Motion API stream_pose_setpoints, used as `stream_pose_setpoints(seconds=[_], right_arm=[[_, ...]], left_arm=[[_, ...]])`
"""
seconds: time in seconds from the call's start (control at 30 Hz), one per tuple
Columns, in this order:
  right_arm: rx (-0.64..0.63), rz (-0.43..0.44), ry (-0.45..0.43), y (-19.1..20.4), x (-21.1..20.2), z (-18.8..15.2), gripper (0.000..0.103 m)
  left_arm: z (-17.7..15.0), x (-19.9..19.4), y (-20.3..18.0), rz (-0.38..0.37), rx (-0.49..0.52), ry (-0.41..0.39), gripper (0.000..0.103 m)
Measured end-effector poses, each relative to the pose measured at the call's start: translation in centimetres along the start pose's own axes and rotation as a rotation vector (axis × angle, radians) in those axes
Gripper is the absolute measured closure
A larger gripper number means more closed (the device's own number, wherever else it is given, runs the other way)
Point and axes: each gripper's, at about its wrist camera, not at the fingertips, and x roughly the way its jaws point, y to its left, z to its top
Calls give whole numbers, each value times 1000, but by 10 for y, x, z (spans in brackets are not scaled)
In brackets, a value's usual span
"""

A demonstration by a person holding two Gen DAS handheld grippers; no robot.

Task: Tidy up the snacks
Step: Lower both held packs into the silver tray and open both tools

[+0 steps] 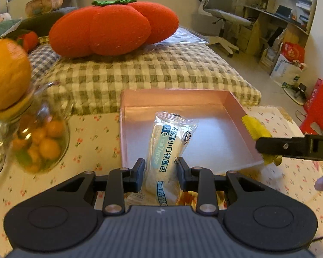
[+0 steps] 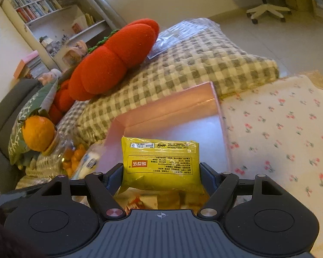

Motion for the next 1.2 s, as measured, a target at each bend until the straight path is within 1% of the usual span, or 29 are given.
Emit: stream_pose_setpoints(seconds=[0.13,0.23,0.33,0.47,0.5,0.53,0.57,0.6,0.63,0.67,0.73,0.8,0.87,1.2], right_arm=[[-15,-28,27,3,24,9,28],[-20,-51,48,1,38,11,28],[-25,-69,61,-2,47,11,27],[-19,-74,64,-5,50,11,25],[-15,-73,65,-5,51,11,24],[-7,-73,69,-5,51,11,19],[1,-75,71,-6,51,11,16],[10,-76,73,-6,50,11,15],[20,-73,74,-7,49,11,15],[28,-69,75,-7,47,11,14],[33,-74,74,-6,44,12,14],[31,-82,69,-3,39,13,13],[26,-81,62,-1,32,14,13],[-5,-85,43,16,-10,8,12]], left_arm=[[4,23,-1,-4,0,10,74],[5,35,2,10,-14,19,74],[6,40,5,15,-22,23,74],[7,44,6,15,-4,21,73],[7,44,5,11,1,21,73],[7,44,4,2,10,24,72],[7,44,4,4,16,23,69],[7,45,3,12,20,23,59],[7,44,2,18,22,20,53],[6,42,2,21,20,16,46],[7,40,1,20,12,18,44],[8,36,1,15,4,21,38],[7,29,-2,18,11,14,34],[-5,-10,-20,35,37,5,23]])
